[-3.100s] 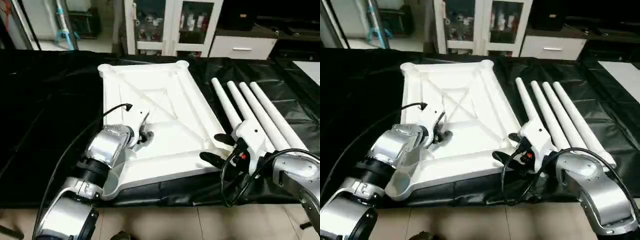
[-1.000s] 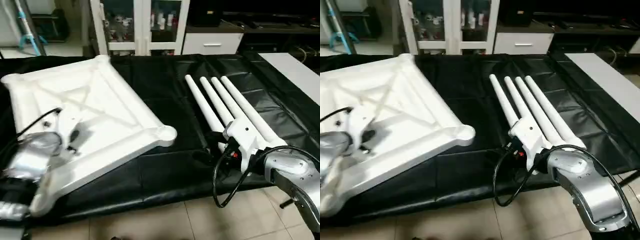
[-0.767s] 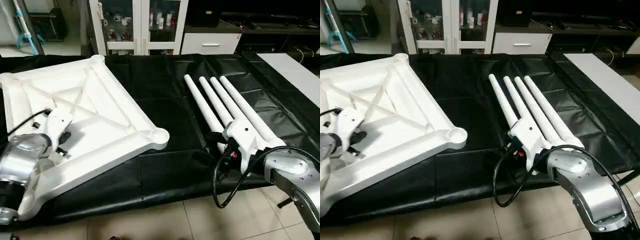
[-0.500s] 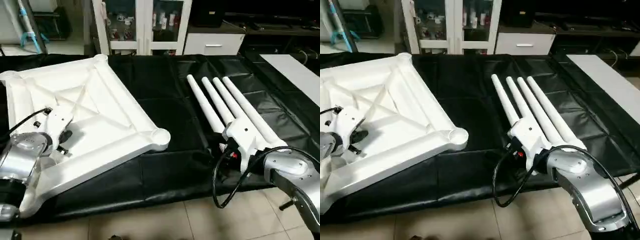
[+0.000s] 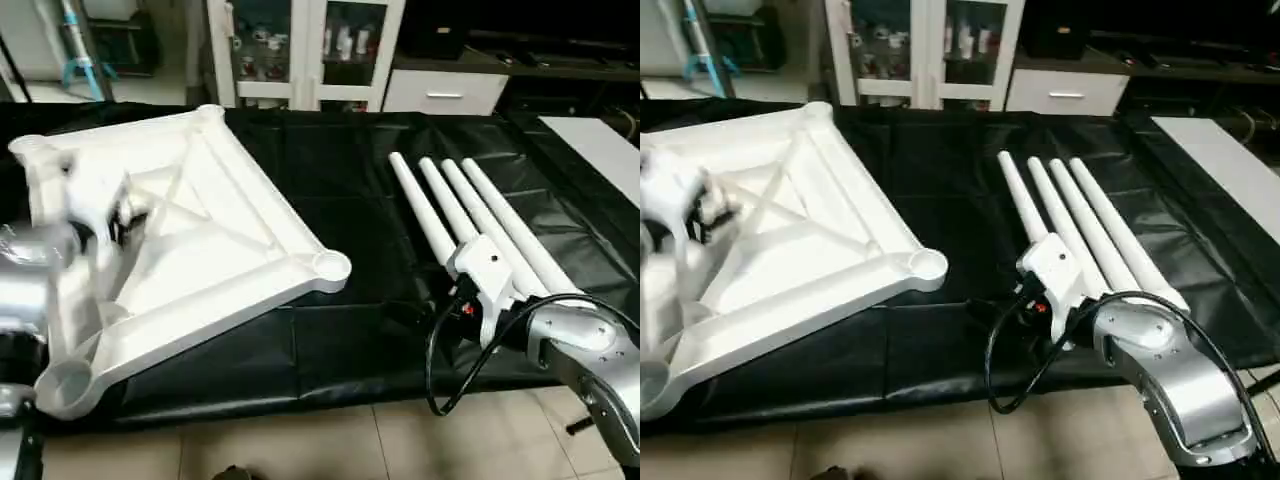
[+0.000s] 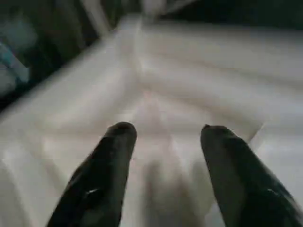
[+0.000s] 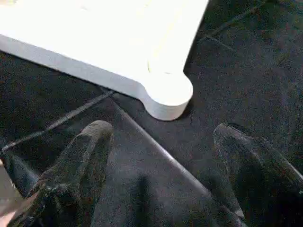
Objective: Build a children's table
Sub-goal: Move to table
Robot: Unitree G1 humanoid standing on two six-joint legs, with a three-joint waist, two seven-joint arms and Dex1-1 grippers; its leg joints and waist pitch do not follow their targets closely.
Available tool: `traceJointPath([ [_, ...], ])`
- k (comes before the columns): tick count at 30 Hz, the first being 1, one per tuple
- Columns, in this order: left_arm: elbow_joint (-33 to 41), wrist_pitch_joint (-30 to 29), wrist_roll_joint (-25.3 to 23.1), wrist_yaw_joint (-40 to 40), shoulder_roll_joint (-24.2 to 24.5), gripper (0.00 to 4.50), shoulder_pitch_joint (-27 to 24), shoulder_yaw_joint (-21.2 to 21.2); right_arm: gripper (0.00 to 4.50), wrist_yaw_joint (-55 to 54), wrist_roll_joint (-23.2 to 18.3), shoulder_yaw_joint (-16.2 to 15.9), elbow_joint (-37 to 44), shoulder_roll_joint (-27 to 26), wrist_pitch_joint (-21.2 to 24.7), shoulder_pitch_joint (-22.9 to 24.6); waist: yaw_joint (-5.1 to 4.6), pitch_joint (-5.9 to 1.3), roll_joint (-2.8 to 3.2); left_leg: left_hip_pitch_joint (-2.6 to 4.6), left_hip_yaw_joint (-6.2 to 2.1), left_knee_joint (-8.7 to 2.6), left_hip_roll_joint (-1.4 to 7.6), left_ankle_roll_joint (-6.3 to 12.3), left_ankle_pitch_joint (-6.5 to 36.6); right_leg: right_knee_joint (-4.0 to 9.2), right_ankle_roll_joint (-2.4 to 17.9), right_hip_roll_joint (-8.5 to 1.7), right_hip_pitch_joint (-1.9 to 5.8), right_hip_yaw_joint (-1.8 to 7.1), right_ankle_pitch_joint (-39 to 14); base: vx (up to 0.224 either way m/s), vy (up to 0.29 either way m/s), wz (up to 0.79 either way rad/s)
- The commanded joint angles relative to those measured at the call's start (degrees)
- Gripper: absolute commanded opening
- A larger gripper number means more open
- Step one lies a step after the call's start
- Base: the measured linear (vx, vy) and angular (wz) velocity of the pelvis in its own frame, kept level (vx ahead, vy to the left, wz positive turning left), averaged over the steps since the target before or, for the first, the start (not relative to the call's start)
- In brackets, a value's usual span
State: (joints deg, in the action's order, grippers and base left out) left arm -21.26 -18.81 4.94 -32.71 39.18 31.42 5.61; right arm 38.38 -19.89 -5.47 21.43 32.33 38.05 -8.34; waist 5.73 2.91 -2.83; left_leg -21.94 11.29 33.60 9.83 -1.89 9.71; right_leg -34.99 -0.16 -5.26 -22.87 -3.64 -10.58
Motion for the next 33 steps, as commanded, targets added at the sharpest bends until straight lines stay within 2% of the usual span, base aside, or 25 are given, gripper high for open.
traceJointPath([
  [1,8.14,-3.08,7.00,-4.20,-4.57,2.64,-0.31,0.76,3.69,-4.30,1.14,2.95,-0.90,-1.80,-1.53,-0.88,0.18,-3.28,1.35,2.24,-2.01,-4.81,3.78,-4.93,19.57,3.80,10.11,-3.75,1.36,2.77,-10.81,0.000,0.000,0.00],
  [2,9.25,-4.33,8.04,-4.26,-5.47,2.64,-0.38,0.89,3.69,-5.46,1.66,3.27,-1.47,-2.39,-1.90,-1.29,0.23,-3.32,1.32,2.29,-1.94,-4.79,3.82,-5.37,19.24,3.64,10.56,-3.76,1.30,2.77,-10.03,0.000,0.000,0.00],
  [3,11.03,-5.52,8.85,-1.39,-9.02,2.64,-0.78,0.72,3.69,-9.74,4.16,3.91,-3.22,-4.18,-3.61,-2.57,0.45,-3.31,2.15,2.32,-1.90,-4.70,3.59,-5.90,19.78,3.65,10.85,-3.63,1.15,2.75,-9.82,0.000,0.000,0.00],
  [5,13.17,-3.16,8.49,4.22,-14.57,2.64,-2.28,-0.14,3.69,-16.41,7.81,4.62,-5.19,-7.09,-5.69,-4.14,0.23,-3.11,1.75,2.15,-1.87,-4.69,3.50,-6.92,21.34,4.11,10.67,-3.53,1.06,2.66,-11.66,0.000,0.000,0.00],
  [10,21.01,4.90,-0.68,21.08,-24.83,2.64,-11.18,-3.37,3.69,-29.05,9.72,7.57,-3.92,-16.83,-6.89,-2.72,-0.47,-3.49,1.88,1.03,-2.29,-4.69,3.46,-4.66,18.99,4.61,6.22,-3.43,2.20,2.74,-13.18,0.000,0.000,0.00],
  [12,23.78,4.24,-2.23,23.78,-26.53,2.64,-13.37,-3.41,3.69,-31.52,10.65,7.82,-4.06,-18.39,-6.88,-2.11,-0.74,-3.71,1.80,1.27,-2.05,-4.39,3.27,-3.86,17.79,4.69,6.33,-3.13,1.92,2.68,-12.10,0.000,0.000,0.00],
  [13,25.92,2.76,-3.05,25.89,-28.08,2.64,-14.88,-3.04,3.69,-33.21,11.70,7.60,-4.76,-19.31,-6.83,-1.87,-0.93,-3.74,1.34,0.89,-2.07,-4.46,3.36,-3.41,16.04,4.32,6.44,-2.88,2.21,2.67,-9.63,0.000,0.000,0.00],
  [15,26.73,1.83,-2.71,26.73,-29.11,2.64,-15.39,-2.51,3.69,-33.96,11.97,7.75,-5.19,-19.95,-7.31,-1.80,-0.95,-3.50,1.71,1.22,-2.03,-4.52,3.34,-3.45,16.35,4.45,6.26,-2.56,1.81,2.58,-10.23,0.000,0.000,0.00],
  [16,27.16,2.26,-4.63,28.77,-29.58,2.64,-15.58,-2.73,3.69,-34.82,11.83,7.98,-6.73,-21.37,-7.90,-2.36,-1.33,-3.38,1.42,1.89,-2.86,-4.86,4.07,-5.82,19.54,4.27,5.28,-0.88,1.59,1.62,-10.65,0.000,0.000,0.00],
  [17,27.17,2.05,-5.15,29.00,-29.27,2.64,-15.46,-2.92,3.69,-34.50,11.83,7.58,-7.30,-21.42,-7.98,-2.70,-1.64,-3.35,2.10,2.47,-3.68,-5.42,4.93,-6.48,21.55,4.23,5.48,-0.07,1.42,1.06,-10.21,0.000,0.000,0.00],
  [18,27.17,2.01,-5.23,29.04,-29.23,2.64,-15.45,-2.95,3.69,-34.45,11.82,7.52,-7.39,-21.43,-7.99,-2.75,-2.42,-3.20,2.30,3.26,-5.63,-6.98,7.82,-5.75,23.77,3.10,6.09,0.44,1.24,0.10,-8.61,-0.012,-0.067,0.10],
  [19,27.40,1.69,-5.92,29.90,-28.80,2.64,-15.37,-3.19,3.69,-34.16,11.91,6.98,-7.80,-21.29,-7.86,-3.17,-2.77,-3.11,3.04,3.81,-7.39,-8.93,11.81,-4.18,24.62,0.63,6.81,0.13,0.52,-0.53,-6.04,-0.012,-0.067,0.10],
  [21,29.34,0.37,-7.36,32.76,-29.66,2.64,-16.29,-2.63,3.69,-32.76,11.21,7.22,-9.20,-21.68,-7.82,-4.21,-3.12,-3.22,1.89,3.84,-8.12,-10.78,14.13,-1.04,25.41,-2.89,7.14,-0.01,-0.29,-0.92,-4.69,-0.017,-0.144,0.10],
  [22,30.25,0.11,-7.94,33.76,-30.06,2.64,-16.90,-2.40,3.69,-32.19,10.79,7.49,-9.95,-21.82,-8.04,-4.57,-3.28,-3.23,1.64,3.45,-7.54,-10.44,13.37,2.37,24.43,-3.27,8.09,-0.74,-0.16,-0.49,-3.74,-0.019,-0.175,0.05],
  [23,32.24,-1.19,-9.18,34.85,-30.66,2.64,-18.42,-2.58,3.69,-31.01,10.69,7.23,-11.70,-21.32,-8.77,-5.18,-3.03,-3.38,0.60,2.99,-6.21,-9.52,11.37,5.53,23.89,-1.83,12.44,-1.54,0.32,0.20,-2.17,-0.022,-0.236,0.00],
  [24,33.69,-2.32,-9.78,35.04,-30.85,2.64,-19.42,-2.95,3.69,-30.35,10.92,6.90,-12.70,-20.78,-9.34,-5.71,-2.50,-3.11,1.12,2.29,-4.66,-8.27,9.06,6.28,24.42,-0.08,16.33,-1.79,0.22,0.27,-2.21,-0.019,-0.237,0.00],
  [25,35.02,-3.59,-10.38,35.28,-31.10,2.64,-20.28,-3.46,3.69,-29.80,11.25,6.57,-13.78,-20.23,-10.00,-6.27,-2.63,-3.06,-0.33,1.57,-1.96,-4.72,4.54,6.93,24.97,3.08,20.47,-1.52,0.37,0.29,-3.85,-0.019,-0.237,0.00],
  [26,36.19,-4.63,-11.01,35.67,-31.44,2.64,-21.08,-4.03,3.69,-29.13,11.30,6.48,-14.76,-19.77,-10.48,-6.85,0.25,-3.64,-1.90,-0.68,0.34,10.87,-3.36,7.39,17.30,8.62,21.96,-4.28,2.59,1.49,-20.17,-0.025,-0.203,0.04],
  [27,36.19,-4.63,-11.01,35.67,-31.44,2.64,-21.08,-4.03,3.69,-29.13,11.30,6.48,-14.76,-19.77,-10.48,-6.85,0.15,-3.29,-2.23,-2.46,-0.48,11.44,-3.14,7.36,17.03,7.97,22.06,-4.59,3.34,2.68,-19.92,-0.029,-0.183,0.05],
  [28,37.55,-6.03,-11.21,35.38,-31.78,2.64,-21.12,-5.48,3.69,-29.71,10.97,7.78,-15.00,-19.67,-10.30,-8.50,0.83,-2.90,-0.20,-4.23,-2.67,11.22,-0.57,6.94,14.52,7.33,20.11,-8.91,6.21,-2.49,-21.59,-0.029,-0.183,0.05],
  [29,37.02,-6.06,-11.18,35.25,-31.94,2.64,-20.01,-6.02,3.69,-29.38,11.21,7.67,-14.35,-19.09,-10.46,-8.87,0.51,-3.19,0.92,-2.69,-2.88,9.87,0.17,7.16,13.17,9.53,16.54,-8.95,5.87,-4.27,-24.12,-0.053,-0.113,0.24],
  [30,37.02,-6.06,-11.18,35.25,-31.94,2.64,-20.01,-6.02,3.69,-29.38,11.21,7.67,-14.35,-19.09,-10.46,-8.87,-0.21,-4.03,3.36,-3.10,-4.09,5.49,2.68,8.26,10.50,9.22,9.35,-7.56,8.43,-7.92,-22.49,-0.074,-0.089,0.48],
  [31,34.90,-5.40,-11.12,35.61,-32.33,2.64,-17.77,-6.81,3.69,-28.85,11.00,7.81,-13.58,-18.57,-10.58,-8.69,-1.34,-4.49,5.01,-0.85,-13.52,-2.36,11.90,14.52,7.69,0.42,1.59,-1.35,6.51,-10.80,-14.77,-0.074,-0.089,0.48],
  [32,33.02,-4.59,-11.88,35.65,-31.92,2.64,-16.24,-7.40,3.69,-29.37,10.78,8.09,-12.82,-18.98,-9.94,-8.13,-2.07,-4.94,6.02,2.02,-17.49,-3.46,14.79,17.16,7.07,-6.37,0.84,-0.38,1.61,-8.50,-16.44,-0.029,-0.155,0.63],
  [33,31.76,-2.69,-12.89,35.10,-31.14,2.64,-14.82,-8.06,3.69,-30.27,10.04,8.81,-11.56,-20.30,-9.00,-7.38,-2.84,-4.98,4.15,5.05,-18.86,-0.84,12.69,22.32,-1.09,-11.13,3.94,0.47,-5.95,-2.98,-18.97,-0.038,-0.210,0.73],
])
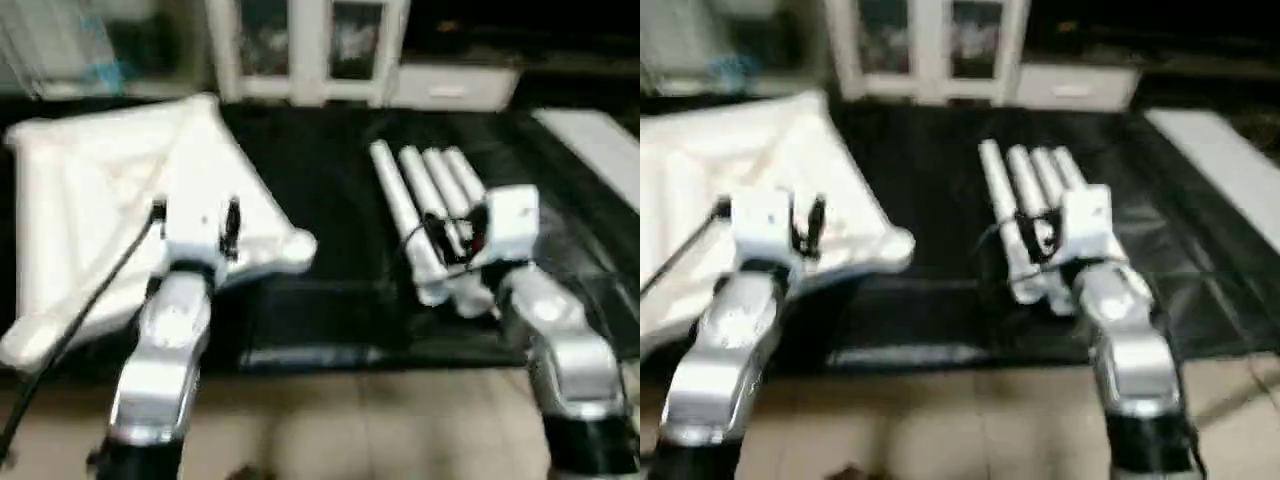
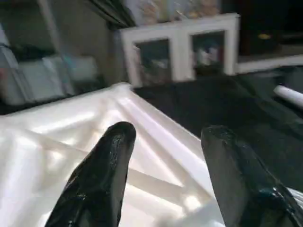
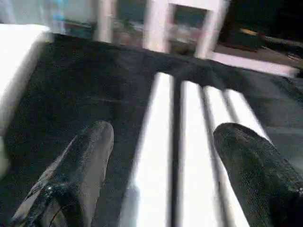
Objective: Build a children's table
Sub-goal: Move to table
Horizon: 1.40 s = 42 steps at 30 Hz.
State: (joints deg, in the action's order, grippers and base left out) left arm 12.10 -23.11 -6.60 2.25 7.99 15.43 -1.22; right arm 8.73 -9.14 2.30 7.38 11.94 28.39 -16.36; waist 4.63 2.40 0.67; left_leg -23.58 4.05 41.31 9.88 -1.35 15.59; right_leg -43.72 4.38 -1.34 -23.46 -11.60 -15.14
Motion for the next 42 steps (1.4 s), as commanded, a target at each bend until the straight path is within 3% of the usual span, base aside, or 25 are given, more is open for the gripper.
traceJointPath([
  [1,-1.99,2.19,-0.74,-0.07,-0.52,2.64,1.82,-1.13,3.69,-1.12,-1.83,2.18,2.97,-0.90,1.29,1.08,-0.81,-3.69,1.67,4.60,-11.41,-8.31,9.54,26.68,-12.65,-3.43,2.43,-3.46,-5.49,8.17,-11.68,-0.038,-0.210,0.73],
  [3,-1.79,2.00,-0.18,-0.13,-1.34,2.64,1.94,-0.86,3.69,-1.22,-2.64,2.93,2.88,-1.35,1.34,1.25,-1.02,-3.79,0.73,4.31,-7.22,-9.09,6.69,23.57,-10.41,-0.43,5.95,-2.13,-4.14,8.67,-8.43,-0.095,-0.279,0.50],
  [4,-3.07,4.11,2.91,-1.23,-2.84,2.64,1.64,1.04,3.69,-2.80,-2.40,2.06,1.95,-3.56,0.93,3.13,-0.95,-3.12,-3.20,1.92,-3.84,-8.69,4.12,21.90,-2.95,4.04,11.95,-3.61,-1.20,10.20,-1.61,-0.097,-0.309,0.36],
  [5,-3.56,4.31,4.60,-1.61,-3.69,2.64,1.55,2.00,3.69,-3.22,-1.65,0.96,1.84,-3.94,1.26,3.81,1.44,-2.63,-4.74,-0.64,2.28,0.53,-3.80,14.80,4.14,12.44,21.71,-7.26,0.53,12.13,-2.59,-0.056,-0.294,0.13],
  [6,-3.95,4.49,5.09,-1.88,-4.04,2.64,1.42,1.89,3.69,-2.94,-1.75,0.41,2.42,-4.11,1.45,4.27,2.67,-3.49,-5.82,-2.41,3.79,5.45,-4.32,11.77,6.93,12.80,22.19,-8.50,3.85,13.48,-5.03,-0.071,-0.241,0.12],
  [10,-8.54,6.99,3.05,-5.18,-1.80,2.64,0.76,-2.64,3.69,-0.96,0.01,-2.39,6.20,-2.55,2.22,4.39,2.23,-2.92,-2.83,1.26,0.67,-6.40,1.70,2.05,1.75,13.12,-4.68,-9.17,4.90,12.97,-17.23,-0.112,-0.191,-0.05],
  [14,-8.84,7.52,2.00,-4.18,-2.02,2.64,-0.24,-2.35,3.69,-2.29,-0.97,-0.59,9.13,-2.67,3.60,4.88,0.43,-1.62,-2.14,5.87,2.69,-9.60,1.77,0.07,15.95,16.84,-8.41,-6.55,3.45,8.95,-34.28,-0.103,-0.106,0.04],
  [16,-7.84,7.44,1.47,-4.03,-1.92,2.64,-0.81,-1.97,3.69,-2.50,-1.60,-0.02,10.02,-2.70,3.59,5.34,-2.57,0.07,-0.23,11.80,2.22,-9.41,4.19,-0.79,34.44,21.30,-11.46,-3.30,2.54,-1.23,-40.70,-0.097,-0.052,-0.03],
  [17,-7.27,7.30,1.46,-4.14,-1.84,2.64,-1.10,-1.79,3.69,-2.57,-1.72,-0.02,10.31,-2.73,3.63,5.59,-0.30,-0.26,0.87,4.73,0.43,-16.79,9.51,-0.40,44.07,4.63,-7.64,-3.99,9.62,1.85,-25.35,0.090,0.026,-0.18],
  [18,-6.53,7.09,1.88,-3.50,-1.26,2.64,-1.54,-1.46,3.69,-2.08,-1.92,-0.39,9.15,-3.05,3.23,5.60,1.74,-0.52,1.45,2.57,4.25,-18.32,5.81,-3.93,48.71,0.91,-3.75,-1.74,10.36,2.26,-12.84,0.140,0.046,-0.15],
  [19,-6.45,7.07,1.96,-3.39,-1.22,2.64,-1.61,-1.35,3.69,-2.02,-1.93,-0.45,8.88,-3.15,3.12,5.58,2.18,-1.19,-0.12,5.02,3.78,-16.56,7.22,-1.51,42.99,0.86,-4.88,-4.12,10.48,7.88,-21.80,0.163,-0.033,-0.24],
  [20,-6.16,6.79,2.07,-2.82,-1.14,2.64,-1.98,-0.81,3.69,-1.92,-1.79,-0.83,8.08,-3.47,2.99,5.56,1.40,-0.54,-4.04,6.50,5.05,-6.39,1.19,-1.47,26.99,15.08,-5.13,-10.97,8.18,13.68,-49.29,0.067,-0.144,-0.19],
  [21,-6.17,6.76,2.23,-2.39,-1.32,2.64,-2.09,-0.35,3.69,-1.67,-1.76,-1.11,7.70,-3.61,2.86,5.50,1.40,-0.54,-4.04,6.50,5.05,-6.39,1.19,-1.47,26.99,15.08,-5.13,-10.97,8.18,13.68,-49.29,0.135,-0.165,-0.26],
  [22,-6.35,6.70,3.04,-2.19,-1.83,2.64,-2.29,0.61,3.69,-1.03,-1.87,-1.71,7.40,-3.92,2.76,5.49,3.43,0.07,-3.30,0.99,2.45,3.38,-0.33,1.59,2.90,18.43,-2.62,-14.71,10.37,16.09,-62.05,0.112,-0.085,-0.17],
  [25,-6.47,7.03,1.81,-1.56,-2.06,2.64,-2.40,0.68,3.69,0.22,-1.46,-2.95,6.94,-3.30,2.65,5.19,4.66,-2.31,-3.53,-0.72,2.72,-3.67,-0.94,4.83,-4.52,15.29,2.87,-6.85,14.64,12.16,-21.01,0.118,-0.023,0.10],
  [27,-5.44,6.62,1.53,-1.30,-2.04,2.64,-2.68,0.81,3.69,0.68,-2.05,-3.07,7.45,-3.25,2.93,5.06,4.41,-3.27,-0.83,2.95,2.21,-8.18,0.92,5.82,-10.08,14.52,0.71,-4.15,13.20,8.68,-10.52,0.203,0.014,0.17],
  [28,-4.61,6.32,1.76,-1.44,-1.92,2.64,-3.04,0.92,3.69,1.18,-2.43,-3.15,7.34,-3.16,3.23,4.83,-0.06,-5.56,1.06,15.80,-9.10,-9.91,10.00,22.75,-14.24,1.63,-6.65,-1.65,0.99,6.28,-11.36,0.228,0.015,0.04],
  [30,-4.04,6.20,1.71,-1.63,-1.61,2.64,-3.64,0.80,3.69,1.65,-2.50,-3.51,7.07,-3.16,3.16,4.85,0.15,-4.96,-0.81,12.43,-12.14,-10.55,5.98,34.62,-27.32,-1.77,-11.08,-1.79,-0.65,6.71,-9.19,0.185,-0.055,-0.19],
  [33,-2.77,5.76,1.04,-1.54,-1.29,2.64,-4.46,0.73,3.69,2.94,-2.37,-4.75,7.48,-2.77,3.13,5.02,-1.65,-4.35,-2.22,10.13,-12.13,-9.86,-2.75,29.54,-26.98,3.82,-9.27,-2.28,-1.92,10.99,1.84,0.136,-0.090,0.25],
  [34,-2.20,5.50,0.99,-1.59,-1.23,2.64,-4.72,0.75,3.69,3.38,-2.70,-4.98,8.02,-2.82,3.31,5.29,0.86,-2.78,-6.87,-0.54,-4.27,-4.17,-10.44,15.42,-2.24,14.45,-11.68,-9.59,9.75,15.63,6.71,0.120,-0.089,0.61],
  [35,-1.87,5.13,0.76,-1.69,-0.95,2.64,-4.80,0.74,3.69,3.53,-2.79,-5.22,8.19,-2.98,3.34,5.35,1.10,-3.10,-7.08,-1.40,-2.02,1.20,-8.66,13.79,5.12,16.10,-10.50,-14.25,11.49,17.37,6.11,0.143,-0.032,0.63],
  [37,-0.82,4.37,0.30,-1.60,-0.39,2.64,-4.81,0.97,3.69,3.55,-3.83,-4.72,7.83,-3.81,4.18,5.15,0.61,-2.30,-6.46,-0.16,-0.77,-0.75,-4.03,0.59,-1.21,15.22,2.74,-11.37,12.30,15.21,-2.16,0.169,-0.033,0.21],
  [39,-0.46,3.96,0.25,-1.53,-0.35,2.64,-4.70,1.32,3.69,4.21,-4.01,-4.99,7.20,-3.45,4.08,4.80,0.82,-1.85,-3.66,1.50,-0.29,-6.34,0.01,2.29,-4.65,16.79,10.30,-10.42,11.95,11.69,-13.55,0.155,0.013,0.02],
  [40,-0.49,4.05,0.26,-1.53,-0.27,2.64,-4.66,1.56,3.69,4.41,-4.00,-5.07,6.79,-3.39,3.66,4.77,0.39,-2.43,-0.02,5.64,-1.80,-11.88,2.28,3.02,-0.40,14.11,5.26,-4.53,10.25,7.52,-12.99,0.158,0.051,0.03],
  [42,-0.35,4.03,0.44,-1.59,-0.31,2.64,-4.81,1.81,3.69,4.44,-3.83,-5.09,6.59,-3.40,3.24,4.96,-2.01,-4.32,-0.61,13.97,-8.25,-10.94,6.08,15.09,0.52,3.50,-3.68,-1.67,1.19,6.73,-10.14,0.189,0.046,0.06],
])
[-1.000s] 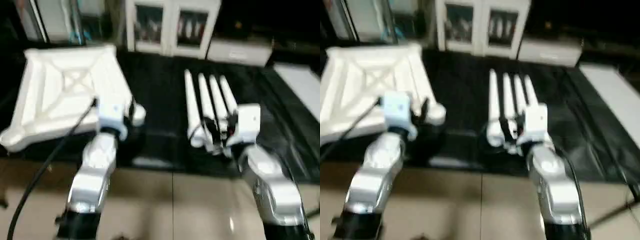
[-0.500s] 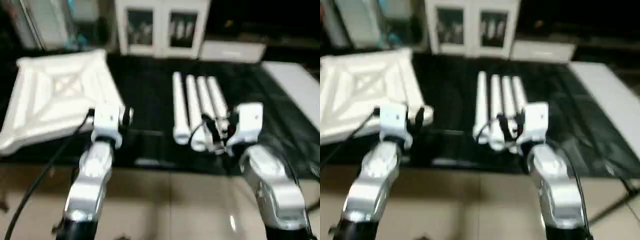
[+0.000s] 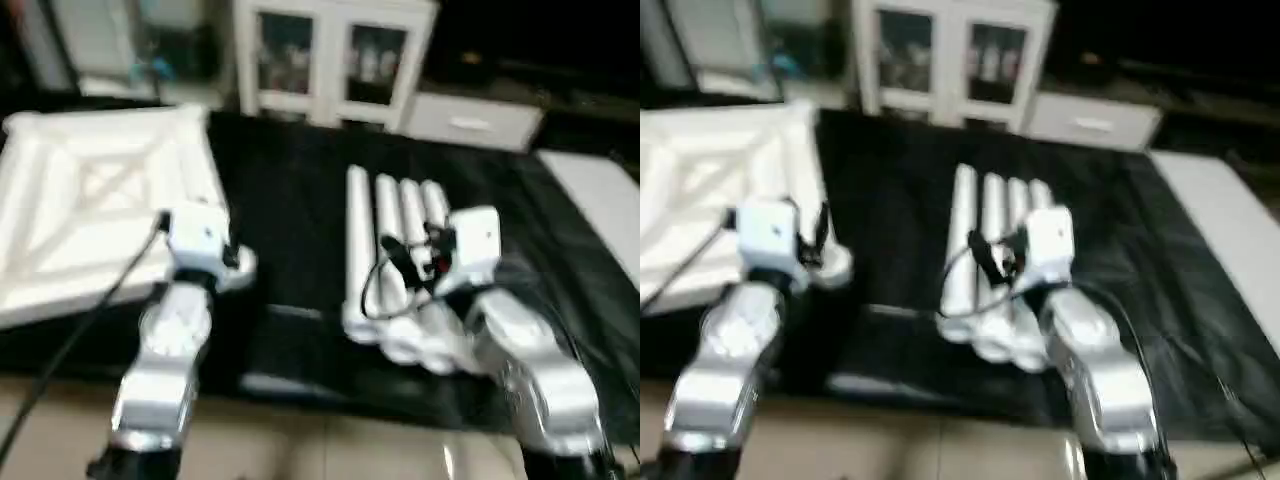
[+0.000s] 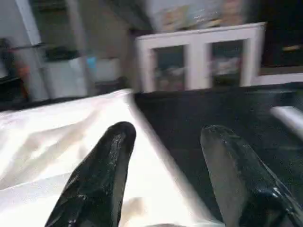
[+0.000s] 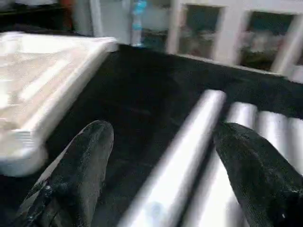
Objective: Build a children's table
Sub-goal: Move to table, then pick table leg
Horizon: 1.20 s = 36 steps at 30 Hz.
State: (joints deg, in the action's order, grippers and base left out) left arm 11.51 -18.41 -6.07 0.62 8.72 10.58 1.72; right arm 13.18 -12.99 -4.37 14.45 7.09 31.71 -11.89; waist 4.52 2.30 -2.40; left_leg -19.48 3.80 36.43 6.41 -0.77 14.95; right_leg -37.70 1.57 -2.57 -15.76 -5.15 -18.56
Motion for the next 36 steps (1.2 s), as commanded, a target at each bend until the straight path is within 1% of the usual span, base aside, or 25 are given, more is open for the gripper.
traceJointPath([
  [1,0.33,0.26,0.78,-0.66,-1.18,2.64,-0.18,-1.13,3.69,-0.52,0.07,1.75,0.22,1.48,0.86,0.57,-2.17,-4.20,2.55,8.86,-7.46,-4.79,8.62,19.02,-10.66,-4.59,-5.24,-0.91,-9.09,0.69,-2.53,0.183,0.025,0.06],
  [2,0.23,0.49,1.32,-1.31,-1.27,2.64,-0.39,-1.46,3.69,-1.08,-0.03,2.09,1.21,1.37,1.57,0.84,-1.65,-4.05,2.68,8.43,-6.41,-4.09,7.94,20.23,-18.06,-4.72,-6.57,-0.94,-10.10,0.96,-0.06,0.141,0.015,0.02],
  [4,-1.16,1.30,1.79,-2.35,-1.32,2.64,-0.54,-2.81,3.69,-2.12,0.40,2.63,2.97,1.34,2.89,2.12,-1.00,-4.30,-0.19,5.58,-1.34,-1.94,5.06,20.34,-46.94,-0.54,-5.86,-2.35,-11.62,3.15,17.97,0.071,0.000,0.05],
  [5,-1.68,1.10,1.65,-2.38,-1.46,2.64,-0.04,-3.20,3.69,-3.62,0.52,3.88,3.73,0.99,4.44,2.49,-1.09,-3.98,-2.88,1.78,2.32,-0.75,0.27,15.04,-32.79,5.02,-4.43,-4.10,-7.65,6.15,27.45,-0.084,-0.029,0.11],
  [6,-1.78,0.77,1.56,-2.41,-1.55,2.64,0.31,-3.35,3.69,-4.75,0.53,4.77,4.36,0.70,5.64,2.63,-1.09,-3.98,-2.88,1.78,2.32,-0.75,0.27,15.04,-32.79,5.02,-4.43,-4.10,-7.65,6.15,27.45,-0.089,-0.024,0.07],
  [7,-1.85,0.45,2.11,-2.67,-1.96,2.64,0.66,-3.30,3.69,-5.21,0.05,5.77,4.69,0.46,5.96,2.76,0.75,-3.73,-4.35,-1.46,1.17,0.33,0.81,7.92,-9.34,6.38,0.90,-11.03,-3.46,11.59,25.58,-0.083,-0.020,0.17],
  [8,-2.52,0.29,2.21,-2.59,-2.44,2.64,1.10,-3.40,3.69,-5.37,-0.44,7.00,4.54,0.43,5.66,3.12,1.64,-4.28,-2.76,-0.46,2.82,1.48,0.43,3.24,-6.31,7.45,3.14,-8.73,-4.31,14.55,25.87,0.000,0.000,0.00],
  [9,-3.68,0.28,1.54,-2.00,-2.86,2.64,1.48,-3.74,3.69,-5.23,-0.46,8.09,3.81,0.87,4.67,3.78,2.23,-3.95,-3.23,-1.78,3.02,2.04,-0.20,-0.50,1.55,7.73,9.18,-6.63,-3.89,15.96,24.58,-0.027,0.053,-0.39],
  [11,-3.89,-0.13,1.50,-1.97,-3.26,2.64,1.73,-4.01,3.69,-5.39,-0.02,8.85,3.34,1.55,4.42,3.96,2.73,-3.58,-2.41,-2.13,2.38,2.42,-0.16,-2.64,6.48,9.08,12.27,-5.20,-3.55,17.92,12.15,-0.050,0.071,-0.53],
  [12,-3.23,-0.40,2.02,-2.34,-3.68,2.64,1.57,-3.75,3.69,-5.65,0.50,8.89,3.26,2.24,4.38,3.57,2.71,-2.80,-1.81,-3.62,0.15,1.30,1.20,1.48,6.33,8.99,14.08,-7.79,-1.96,16.53,1.14,-0.089,0.152,-0.24],
  [14,-2.88,-0.69,1.50,-1.37,-3.95,2.64,1.08,-3.39,3.69,-5.11,0.79,8.16,3.62,2.99,4.29,3.40,1.53,-2.31,-0.30,-1.38,-0.70,2.32,2.91,6.74,6.46,12.08,15.72,-10.49,-4.06,16.88,-11.37,-0.100,0.178,-0.10],
  [15,-2.95,-0.48,0.98,-0.96,-3.87,2.64,1.03,-3.52,3.69,-4.92,0.92,7.96,3.64,3.22,4.33,3.41,-0.08,-1.63,0.28,-0.05,-0.99,-0.68,3.96,7.75,10.47,11.58,14.00,-8.15,-4.83,14.08,-16.34,-0.109,0.227,0.06],
  [16,-3.47,-0.39,-0.94,0.10,-3.26,2.64,1.24,-4.41,3.69,-4.47,1.19,7.51,3.55,3.79,4.75,3.19,-2.82,-1.61,1.77,2.20,-1.23,-5.82,4.11,7.96,18.47,6.78,8.94,-0.84,-7.83,6.73,-13.15,-0.109,0.227,0.06],
  [17,-3.62,-0.45,-1.16,0.14,-3.13,2.64,1.37,-4.61,3.69,-4.48,1.15,7.54,3.49,3.77,4.87,3.06,-3.92,-1.28,2.45,0.41,-1.53,-8.97,4.52,7.17,21.19,1.84,5.70,0.99,-8.01,3.53,-7.80,-0.114,0.221,0.13],
  [18,-3.73,-0.42,-1.08,0.10,-3.13,2.64,1.50,-4.65,3.69,-4.56,1.04,7.63,3.43,3.64,4.95,2.90,-3.54,-1.49,2.61,-0.08,-2.09,-9.91,5.46,3.43,22.09,-2.43,1.74,0.41,-8.50,0.92,0.79,-0.122,0.181,0.18],
  [20,-3.77,-0.58,-1.13,0.72,-3.49,2.64,1.87,-4.41,3.69,-4.44,0.88,7.68,3.62,3.37,5.21,2.46,-3.56,-1.61,2.77,-0.14,-2.78,-9.04,6.23,-9.76,22.95,-0.28,0.43,-1.77,-7.36,0.93,7.31,-0.099,0.147,0.14],
  [21,-3.89,-0.62,-1.52,0.98,-3.42,2.64,2.09,-4.50,3.69,-4.19,0.94,7.42,3.34,3.29,4.97,2.18,-3.95,-2.95,2.84,2.43,-5.53,-8.54,8.05,-16.29,20.86,0.37,-0.29,-2.92,-7.36,1.46,6.42,-0.050,0.048,0.00],
  [22,-4.01,-0.51,-1.90,1.09,-3.24,2.64,2.18,-4.61,3.69,-4.07,1.01,7.18,3.06,3.23,4.78,2.01,-4.34,-3.04,2.52,2.60,-7.40,-8.56,10.12,-15.78,15.28,-0.28,-1.33,-3.30,-6.94,2.33,4.59,-0.050,0.048,0.00],
  [24,-3.79,-0.73,-1.93,1.18,-3.03,2.64,2.09,-3.96,3.69,-3.81,1.49,5.82,2.14,3.09,4.49,1.45,-3.81,-3.31,2.17,2.08,-7.84,-8.89,11.33,-11.45,5.17,-2.18,-2.94,-2.49,-7.62,2.33,-0.12,-0.077,0.012,0.03],
  [27,-3.21,-0.31,-1.62,1.50,-3.08,2.64,1.78,-2.99,3.69,-3.56,1.53,4.69,2.33,3.19,4.74,1.33,-3.35,-3.75,2.53,1.04,-5.31,-8.22,8.22,-4.06,-1.57,-2.06,-3.90,-1.81,-7.46,2.24,0.50,-0.077,-0.071,0.02],
  [29,-2.42,-1.46,-2.11,2.38,-3.04,2.64,1.85,-2.53,3.69,-3.16,0.96,4.40,3.31,3.43,5.37,1.50,-2.91,-3.61,1.16,-0.18,-3.10,-6.06,5.11,1.44,-1.51,3.86,-1.63,-4.50,-5.68,4.28,7.66,-0.077,-0.167,0.01],
  [30,-2.72,-1.56,-1.83,2.11,-3.02,2.64,2.30,-2.52,3.69,-2.36,0.56,4.42,3.27,3.79,5.31,1.44,-1.40,-3.57,0.59,-2.68,-0.49,-3.62,3.27,2.62,2.07,6.47,0.38,-8.83,-3.89,6.37,10.51,-0.082,-0.194,-0.13],
  [31,-3.06,-1.56,-1.74,2.06,-3.07,2.64,2.26,-2.54,3.69,-2.10,0.55,4.37,3.09,3.86,4.97,1.65,-0.35,-3.11,-1.61,-4.03,1.01,-3.13,2.74,2.27,0.92,7.74,-3.65,-11.71,-2.50,6.96,7.69,-0.082,-0.194,-0.13],
  [33,-3.32,-1.40,-0.96,1.20,-3.16,2.64,1.92,-2.65,3.69,-2.17,0.99,4.12,2.47,4.15,5.53,2.32,0.72,-2.97,-2.30,-3.42,1.46,-4.36,3.85,1.25,0.83,7.91,-4.43,-9.89,-3.04,5.99,-2.22,-0.083,-0.142,-0.16],
  [36,-2.32,-1.17,-0.17,-0.14,-2.72,2.64,1.47,-2.68,3.69,-2.66,0.72,3.99,2.56,3.65,6.96,2.15,0.05,-2.17,-0.13,-2.51,1.26,-7.08,5.91,-2.61,14.22,7.94,2.11,-7.02,-4.32,4.22,-16.36,-0.070,-0.080,-0.13],
])
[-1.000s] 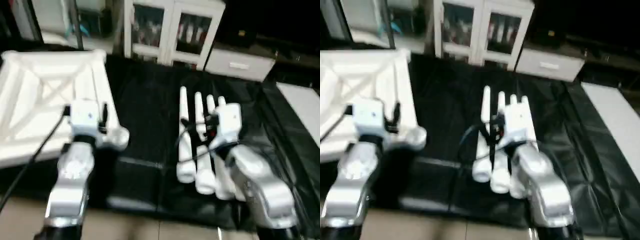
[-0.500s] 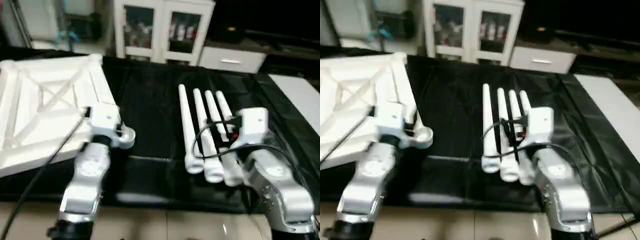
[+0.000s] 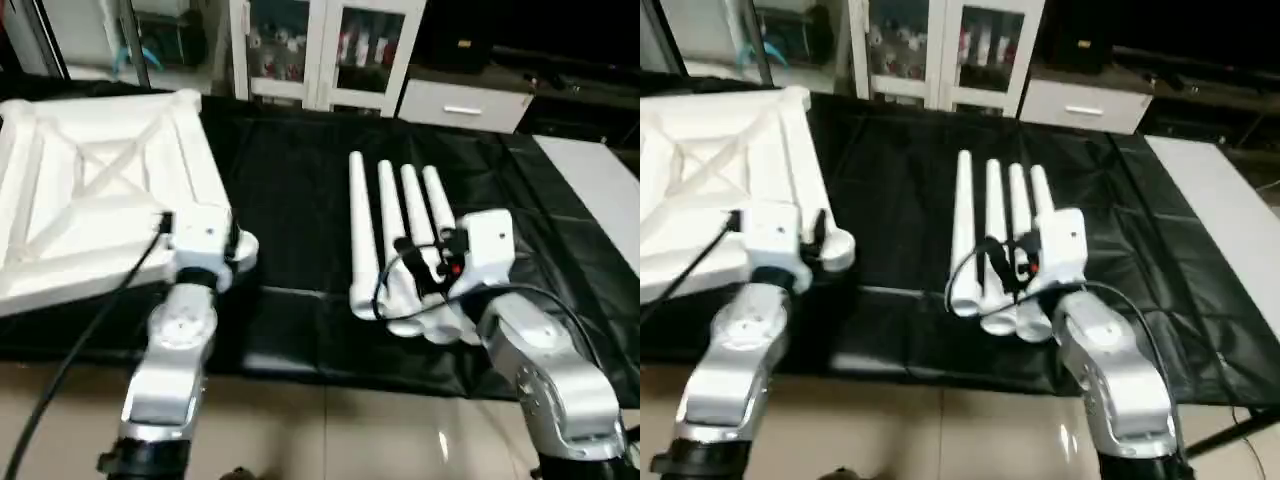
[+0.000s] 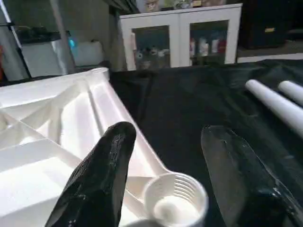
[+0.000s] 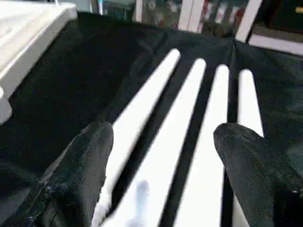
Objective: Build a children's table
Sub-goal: Pick table leg
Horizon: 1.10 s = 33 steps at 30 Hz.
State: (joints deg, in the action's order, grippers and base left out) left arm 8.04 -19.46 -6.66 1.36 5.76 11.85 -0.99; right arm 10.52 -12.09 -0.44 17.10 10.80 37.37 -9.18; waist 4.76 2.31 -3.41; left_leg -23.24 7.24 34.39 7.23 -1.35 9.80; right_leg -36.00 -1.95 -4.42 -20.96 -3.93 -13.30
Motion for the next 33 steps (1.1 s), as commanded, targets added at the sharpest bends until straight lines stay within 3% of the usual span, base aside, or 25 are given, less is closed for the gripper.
traceJointPath([
  [1,1.70,-0.22,1.51,-1.37,-0.04,2.64,-0.15,0.74,3.69,0.61,-0.31,-0.80,0.38,-0.15,1.02,-0.54,-0.53,-1.97,1.14,1.83,-2.60,-5.52,5.50,-4.65,27.75,6.39,5.64,-4.99,0.72,2.58,-25.81,-0.060,-0.039,-0.15],
  [3,1.78,-0.42,1.22,-1.37,0.10,2.64,0.05,0.73,3.69,0.67,-0.36,-1.07,0.48,-0.21,1.10,-0.51,-0.64,-1.86,0.95,2.84,-2.91,-5.45,5.56,-6.43,35.98,6.95,4.88,-5.14,0.75,2.18,-31.06,-0.026,-0.001,0.04],
  [4,1.91,-0.53,0.81,-1.56,0.38,2.64,0.57,0.54,3.69,0.80,-0.34,-1.22,0.05,-0.32,0.82,-0.64,0.20,-0.76,1.95,-1.00,-4.11,-6.68,2.93,-4.17,41.02,8.08,3.02,-6.61,4.50,-1.17,-43.21,-0.052,-0.001,0.08],
  [6,2.37,-0.70,0.82,-2.11,0.71,2.64,0.96,0.44,3.69,1.30,-0.11,-1.81,-0.76,-0.34,-0.18,-0.91,-0.51,-1.13,2.05,-2.46,-3.39,-5.19,1.80,-2.74,40.14,7.73,3.92,-7.47,7.88,-2.99,-49.13,-0.012,0.012,0.26],
  [9,2.62,-0.91,0.81,-2.42,1.24,2.64,0.77,0.61,3.69,0.95,-0.07,-2.17,-1.08,-0.87,-0.30,-1.13,-0.31,-0.51,2.33,-2.58,-1.71,-5.97,1.34,-2.04,40.63,6.25,5.18,-5.74,9.35,-4.00,-47.56,0.021,0.008,0.77],
  [10,3.03,-1.18,1.04,-2.57,1.76,2.64,0.50,1.01,3.69,0.38,-0.29,-2.18,-1.03,-1.81,0.05,-1.44,-0.46,0.10,0.92,3.30,-1.74,2.82,2.20,-0.19,31.15,13.88,8.79,-12.29,6.06,-2.93,-54.00,0.003,-0.001,0.82],
  [11,3.10,-1.39,1.20,-2.58,2.03,2.64,0.64,1.25,3.69,-0.36,-1.65,-0.79,-1.03,-3.43,0.66,-1.67,-1.41,1.52,1.93,7.61,-2.87,5.49,4.04,-1.27,24.15,14.62,11.01,-11.36,4.27,-2.23,-52.27,0.009,0.049,0.51],
  [12,2.97,-1.40,1.24,-2.55,2.09,2.64,0.77,1.31,3.69,-0.57,-2.13,-0.26,-1.15,-3.96,0.79,-1.79,-1.05,1.62,2.88,6.06,-3.53,2.25,5.32,-2.64,26.14,12.89,10.61,-9.44,6.80,-2.76,-48.73,0.099,0.100,0.12],
  [13,2.30,-0.91,1.20,-2.36,2.01,2.64,0.84,1.31,3.69,-0.43,-2.07,-0.18,-1.57,-4.02,0.14,-1.66,-2.25,0.70,4.86,8.26,-6.06,-5.82,6.93,-7.72,47.13,3.73,6.91,-0.91,4.88,-4.22,-30.66,0.099,0.100,0.12],
  [15,1.50,-0.90,0.81,-2.28,1.84,2.64,0.99,1.02,3.69,-0.91,-0.60,-0.52,-2.31,-3.36,-0.91,-1.19,-2.29,-1.22,4.81,10.66,-9.23,-8.53,8.87,-7.97,53.76,-3.40,3.16,0.39,2.02,-1.65,-9.35,0.153,0.109,-0.04],
  [17,2.80,-1.26,1.79,-3.98,1.78,2.64,0.86,0.66,3.69,-2.00,-0.62,-0.20,-1.89,-3.72,1.45,-1.29,-2.76,-1.46,4.99,10.60,-8.19,-8.12,7.47,-3.96,46.46,-4.12,1.60,0.51,-0.13,-1.50,-2.69,0.152,0.085,-0.12],
  [18,2.79,-1.24,1.81,-4.01,1.78,2.64,0.84,0.65,3.69,-1.98,-0.71,-0.17,-1.84,-3.77,1.51,-1.26,-1.44,-1.34,5.01,11.81,-1.34,-8.97,9.31,-10.94,42.49,-4.49,3.96,0.33,-2.31,-2.36,0.76,0.149,0.016,-0.46],
  [20,2.01,-1.23,1.51,-3.92,1.81,2.64,1.09,0.42,3.69,-0.96,-0.90,-0.47,-1.11,-3.25,1.48,-0.74,-1.27,-1.02,3.04,11.52,2.21,-10.97,10.66,-10.43,38.34,-3.19,5.40,-1.26,-2.15,-2.43,2.47,0.163,-0.012,-0.55],
  [21,1.99,-1.24,1.50,-3.92,1.81,2.64,1.11,0.40,3.69,-0.92,-0.89,-0.47,-1.08,-3.22,1.49,-0.72,-1.27,-1.10,0.97,13.22,4.43,-10.80,10.51,-7.77,37.41,-1.61,7.49,-2.43,-2.38,-1.16,-0.88,0.222,-0.090,-0.51],
  [22,1.73,-1.30,1.72,-4.25,1.81,2.64,1.58,0.23,3.69,-1.07,-0.83,-0.15,-1.03,-3.27,1.63,-0.73,-0.37,-1.12,-1.00,15.42,8.83,-6.22,5.70,-6.07,37.24,4.15,11.77,-2.32,-3.71,2.09,-12.11,0.222,-0.090,-0.51],
  [23,1.53,-1.37,1.41,-4.51,2.08,2.64,2.02,-0.20,3.69,-1.48,-0.74,0.34,-1.09,-3.48,1.42,-0.74,0.61,-0.31,-1.86,13.81,9.03,0.06,1.27,-3.48,34.57,8.31,13.52,-3.98,-1.75,7.46,-25.20,0.301,-0.106,-0.50],
  [24,1.37,-1.38,1.16,-4.67,2.29,2.64,2.31,-0.52,3.69,-1.78,-0.71,0.69,-1.19,-3.63,1.21,-0.76,3.75,-1.98,-2.28,7.71,4.36,5.50,-1.46,0.42,22.84,9.11,19.50,-9.23,7.65,16.28,-36.44,0.305,-0.061,-0.72],
  [25,1.23,-1.65,0.55,-4.82,2.74,2.64,2.20,-0.78,3.69,-2.35,-0.64,0.90,-1.25,-3.71,1.56,-0.99,4.61,-2.02,-2.33,2.00,-0.38,8.00,-1.64,-1.74,11.98,6.47,23.11,-7.97,11.23,17.43,-24.21,0.305,-0.061,-0.72],
  [26,1.22,-1.47,0.69,-4.91,2.78,2.64,1.96,-0.56,3.69,-2.44,-0.35,0.60,-1.13,-3.43,1.85,-1.17,4.61,-2.02,-2.33,2.00,-0.38,8.00,-1.64,-1.74,11.98,6.47,23.11,-7.97,11.23,17.43,-24.21,0.192,-0.065,-0.55],
  [27,1.26,-2.08,1.43,-5.41,2.79,2.64,1.47,0.12,3.69,-2.63,-0.02,0.04,-0.78,-2.96,2.69,-1.53,3.53,-3.57,-2.34,-0.57,-3.30,7.12,-2.09,-2.53,-5.50,1.86,18.42,-5.36,10.04,10.81,22.64,-0.030,-0.097,-0.13],
  [28,1.32,-1.68,1.61,-5.48,2.99,2.64,1.18,0.63,3.69,-2.80,-0.06,-0.26,-0.28,-2.77,3.92,-1.82,2.71,-2.97,-1.37,-0.10,-3.65,3.47,-1.77,-1.09,-13.47,1.17,16.88,-3.45,7.06,7.08,44.07,-0.030,-0.097,-0.13],
  [29,1.62,-1.81,2.51,-5.71,2.89,2.64,1.15,1.38,3.69,-2.66,-0.36,-0.55,0.46,-2.53,5.15,-2.07,2.55,-2.74,-0.52,0.22,-3.39,0.69,-1.92,-0.74,-19.30,0.77,14.03,-1.06,5.57,4.25,47.12,-0.221,-0.070,-0.04],
  [30,1.66,-1.87,2.64,-5.75,2.85,2.64,1.16,1.46,3.69,-2.62,-0.39,-0.58,0.54,-2.50,5.25,-2.09,2.57,-3.64,2.65,0.63,-3.46,-2.86,-0.15,3.64,-25.67,0.74,7.16,0.12,4.74,2.58,44.85,-0.137,-0.020,-0.13],
  [31,2.02,-2.21,3.49,-6.17,2.66,2.64,1.47,1.74,3.69,-2.08,-0.63,-0.88,1.30,-1.89,6.14,-2.26,0.98,-4.45,4.02,1.30,-6.74,-1.62,6.90,16.17,-25.22,-2.41,2.80,-0.97,2.37,2.32,30.40,-0.137,-0.020,-0.13],
  [33,1.55,-1.96,3.51,-6.09,2.45,2.64,1.92,1.56,3.69,-1.64,-0.89,-0.78,1.25,-1.55,6.29,-2.41,-0.83,-4.97,3.42,7.37,-11.30,-1.10,11.50,32.43,-31.88,-4.51,2.47,-4.67,-4.22,5.32,6.76,-0.003,0.058,-0.01],
])
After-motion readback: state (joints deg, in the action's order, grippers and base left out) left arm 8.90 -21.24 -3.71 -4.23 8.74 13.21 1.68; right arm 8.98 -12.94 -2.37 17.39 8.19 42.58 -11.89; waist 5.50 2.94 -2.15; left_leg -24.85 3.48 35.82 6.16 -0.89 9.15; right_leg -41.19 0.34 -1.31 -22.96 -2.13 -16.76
